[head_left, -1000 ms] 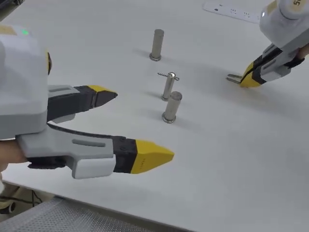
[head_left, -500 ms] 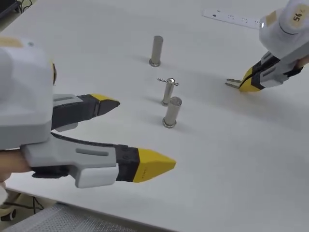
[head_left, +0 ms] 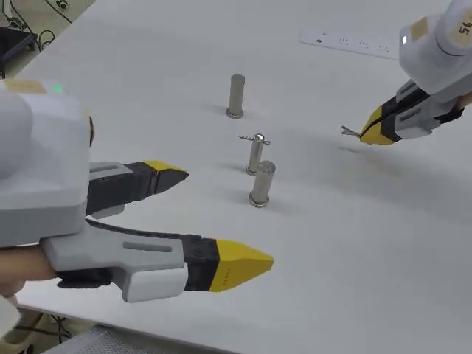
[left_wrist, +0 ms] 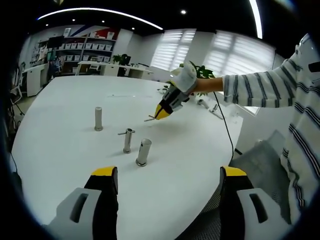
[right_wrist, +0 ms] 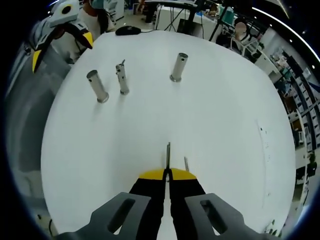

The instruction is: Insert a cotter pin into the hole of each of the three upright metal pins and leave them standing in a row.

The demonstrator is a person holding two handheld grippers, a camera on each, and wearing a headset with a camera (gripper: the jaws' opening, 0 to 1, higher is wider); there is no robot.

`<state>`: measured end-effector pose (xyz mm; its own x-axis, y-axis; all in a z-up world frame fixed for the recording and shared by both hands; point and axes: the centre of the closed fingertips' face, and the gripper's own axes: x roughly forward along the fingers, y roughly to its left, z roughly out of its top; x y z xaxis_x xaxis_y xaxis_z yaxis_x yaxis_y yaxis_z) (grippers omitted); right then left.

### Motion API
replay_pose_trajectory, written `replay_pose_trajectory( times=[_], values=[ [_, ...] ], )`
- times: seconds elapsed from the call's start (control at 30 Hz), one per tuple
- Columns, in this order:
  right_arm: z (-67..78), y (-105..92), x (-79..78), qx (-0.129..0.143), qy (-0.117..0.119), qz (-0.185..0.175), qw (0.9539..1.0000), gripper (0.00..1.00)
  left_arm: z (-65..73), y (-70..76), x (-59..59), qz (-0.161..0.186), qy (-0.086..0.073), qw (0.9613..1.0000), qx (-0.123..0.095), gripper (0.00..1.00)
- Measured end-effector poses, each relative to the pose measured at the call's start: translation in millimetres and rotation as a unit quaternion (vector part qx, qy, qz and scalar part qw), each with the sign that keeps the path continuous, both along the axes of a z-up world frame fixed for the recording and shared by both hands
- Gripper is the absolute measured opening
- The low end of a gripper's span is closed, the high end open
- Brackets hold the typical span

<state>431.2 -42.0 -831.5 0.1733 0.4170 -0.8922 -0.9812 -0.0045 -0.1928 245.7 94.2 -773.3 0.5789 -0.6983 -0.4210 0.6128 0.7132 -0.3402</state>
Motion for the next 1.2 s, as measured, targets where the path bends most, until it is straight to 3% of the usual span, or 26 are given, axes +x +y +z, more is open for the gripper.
replay_pose_trajectory(
  times=[0.4,0.57,0.73,0.97,1.2],
  values=[
    [40.9,3.6,-9.5,0.077,-0.046,-0.006,0.996,0.02,17.4,-7.3,4.6,0.012,-0.012,0.9998,-0.007,0.82],
    [58.9,5.4,-29.1,0.103,-0.06,-0.002,0.9929,0.02,24.5,-13.8,6.2,0.009,-0.009,0.9994,-0.031,0.77],
    [72.8,6.2,-47.6,0.121,-0.071,0.006,0.9901,0.02,28.0,-19.7,8.9,0.004,-0.011,0.9991,-0.04,0.75],
    [85.3,14.1,-74.3,0.142,-0.076,0.02,0.9867,0.03,36.1,-34.7,11.3,-0.007,-0.002,0.997,-0.077,0.67],
    [92.3,24.2,-105.5,0.167,-0.093,0.047,0.9805,0.03,46.8,-38.3,20.0,-0.008,-0.008,0.9945,-0.104,0.59]
  ],
)
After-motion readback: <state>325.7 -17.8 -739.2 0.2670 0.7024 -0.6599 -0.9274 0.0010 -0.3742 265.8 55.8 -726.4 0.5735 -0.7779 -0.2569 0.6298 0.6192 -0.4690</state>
